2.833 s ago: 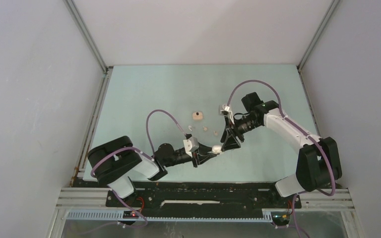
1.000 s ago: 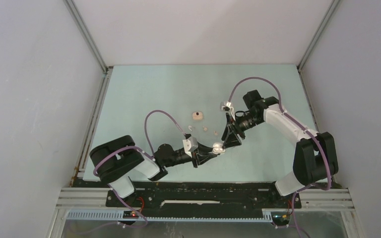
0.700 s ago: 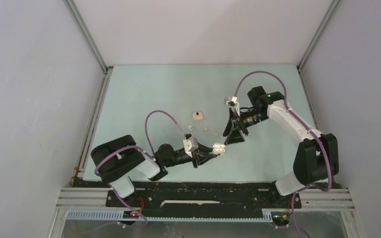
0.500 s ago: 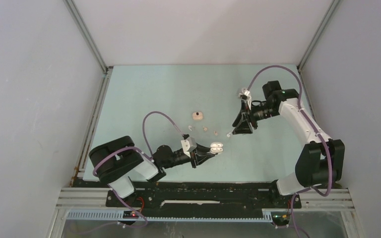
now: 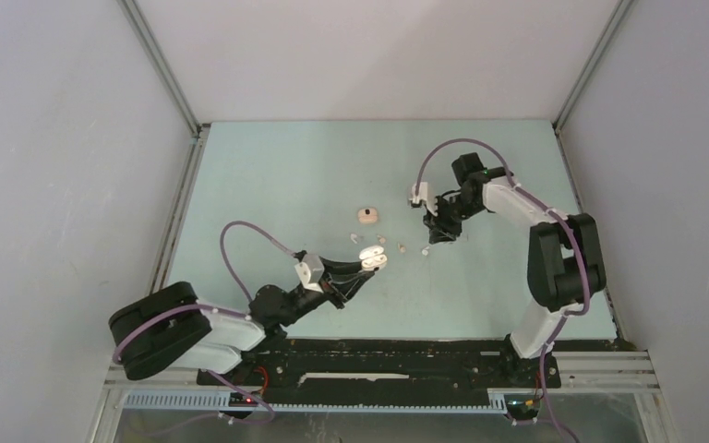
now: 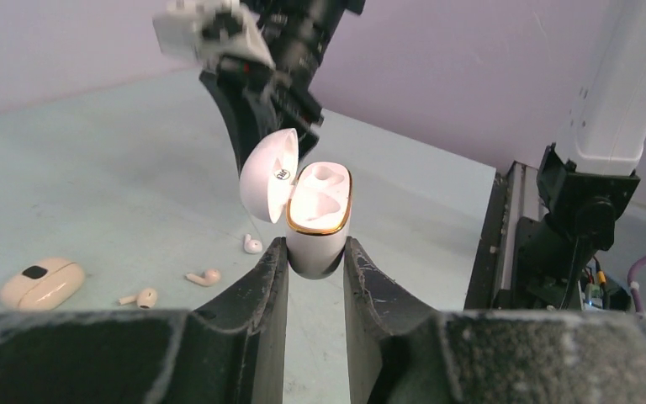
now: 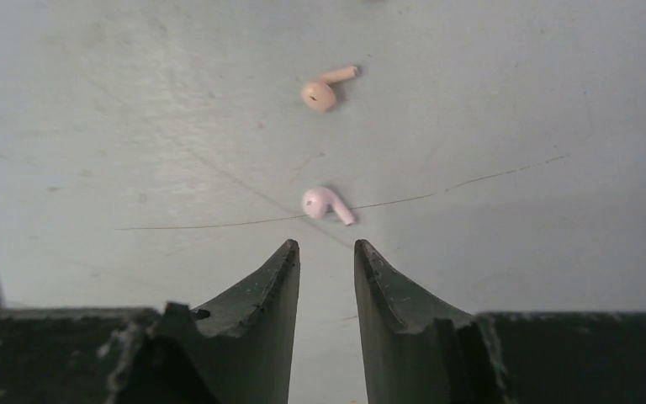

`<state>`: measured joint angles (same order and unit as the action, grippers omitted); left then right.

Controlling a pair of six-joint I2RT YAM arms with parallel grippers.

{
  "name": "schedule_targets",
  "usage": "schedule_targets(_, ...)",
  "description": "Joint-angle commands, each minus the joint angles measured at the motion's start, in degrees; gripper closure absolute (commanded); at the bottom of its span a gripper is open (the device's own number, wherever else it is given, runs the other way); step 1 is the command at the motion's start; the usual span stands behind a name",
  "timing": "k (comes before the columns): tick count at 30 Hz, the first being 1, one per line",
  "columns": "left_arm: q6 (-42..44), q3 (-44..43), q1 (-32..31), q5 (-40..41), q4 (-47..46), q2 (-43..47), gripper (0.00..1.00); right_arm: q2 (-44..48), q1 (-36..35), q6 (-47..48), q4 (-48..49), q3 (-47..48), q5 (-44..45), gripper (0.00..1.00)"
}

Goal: Insert the wireless bluetooth earbuds into the charging case
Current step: Pick up the earbud from the center of the board.

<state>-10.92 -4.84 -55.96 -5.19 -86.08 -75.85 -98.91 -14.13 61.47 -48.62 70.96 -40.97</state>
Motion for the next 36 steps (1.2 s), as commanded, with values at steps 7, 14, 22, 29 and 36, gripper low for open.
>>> schedule_targets(7,-1.3,3.0,0.0,6.7,-0.4,11.3,1.0,-9.4,-3.0,8.5,8.0,1.8,14.2,0.64)
schedule_targets(14,0.9,2.9,0.0,6.6,8.1,17.8,1.0,-11.4,-4.5,10.5,5.7,1.8,15.3,0.6)
schedule_targets(22,1.7,3.6,0.0,7.0,9.3,19.3,1.0,-11.7,-8.1,10.9,2.5,2.1,15.4,0.54)
schedule_targets(29,1.3,4.1,0.0,6.9,8.3,19.0,1.0,-12.3,-9.3,9.5,1.0,2.1,14.8,0.55)
schedule_targets(36,1.0,4.0,0.0,6.6,7.9,18.1,1.0,-10.5,-9.4,7.8,0.8,2.1,13.6,0.58)
